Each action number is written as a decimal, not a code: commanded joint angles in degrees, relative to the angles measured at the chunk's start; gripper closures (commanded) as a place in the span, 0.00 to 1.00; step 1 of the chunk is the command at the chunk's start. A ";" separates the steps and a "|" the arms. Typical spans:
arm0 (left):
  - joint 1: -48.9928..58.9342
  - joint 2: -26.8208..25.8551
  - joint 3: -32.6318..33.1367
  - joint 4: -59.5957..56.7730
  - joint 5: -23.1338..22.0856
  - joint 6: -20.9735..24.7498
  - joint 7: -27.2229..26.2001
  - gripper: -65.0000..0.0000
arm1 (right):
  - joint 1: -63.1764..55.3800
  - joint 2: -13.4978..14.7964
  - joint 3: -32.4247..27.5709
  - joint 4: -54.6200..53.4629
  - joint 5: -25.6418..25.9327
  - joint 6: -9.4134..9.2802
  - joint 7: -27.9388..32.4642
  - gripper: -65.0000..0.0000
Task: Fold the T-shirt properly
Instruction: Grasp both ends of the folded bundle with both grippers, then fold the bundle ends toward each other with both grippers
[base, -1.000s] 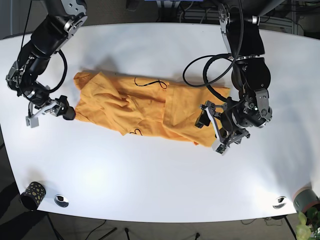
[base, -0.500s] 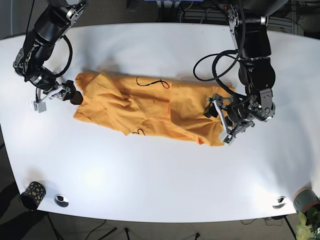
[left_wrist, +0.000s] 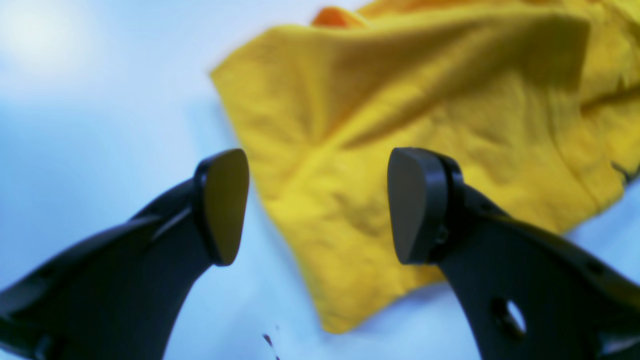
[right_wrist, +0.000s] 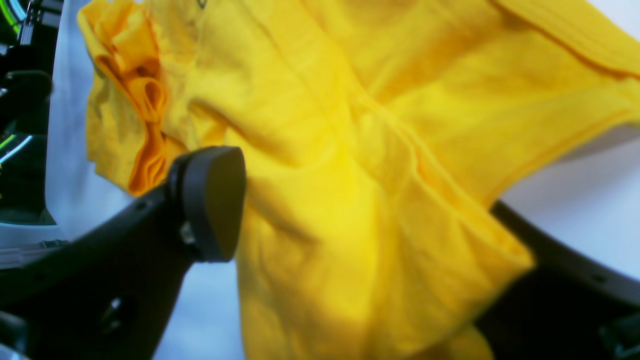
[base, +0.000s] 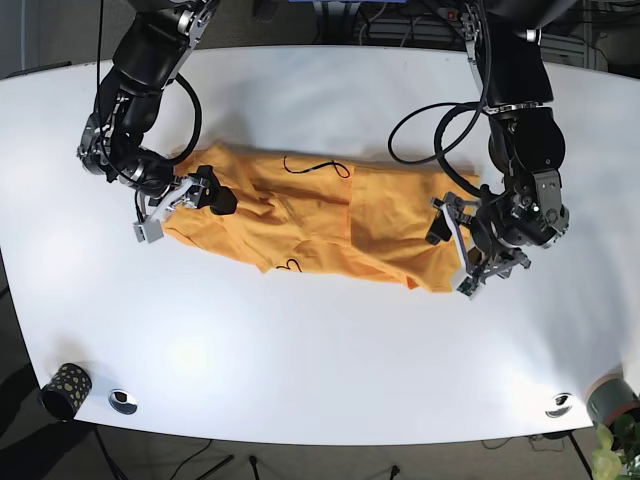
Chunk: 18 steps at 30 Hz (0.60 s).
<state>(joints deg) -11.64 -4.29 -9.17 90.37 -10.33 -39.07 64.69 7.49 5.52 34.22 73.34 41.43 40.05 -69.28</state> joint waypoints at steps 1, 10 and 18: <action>-1.06 -1.20 -0.19 -1.09 -0.18 -0.01 -0.99 0.39 | 0.91 -0.11 -0.15 0.72 0.55 -0.05 0.40 0.30; 0.17 -1.38 -0.19 -11.55 -0.27 -0.01 -5.83 0.40 | 2.05 0.42 -0.85 0.81 0.55 -0.05 3.56 0.88; 0.25 -1.02 0.07 -15.33 -0.27 -0.01 -8.64 0.40 | 1.44 4.11 -3.58 8.11 0.55 -0.05 4.26 1.00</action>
<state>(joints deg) -11.14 -5.50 -9.34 75.07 -11.18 -39.00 54.35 7.88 7.90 30.41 77.45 40.64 39.48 -66.24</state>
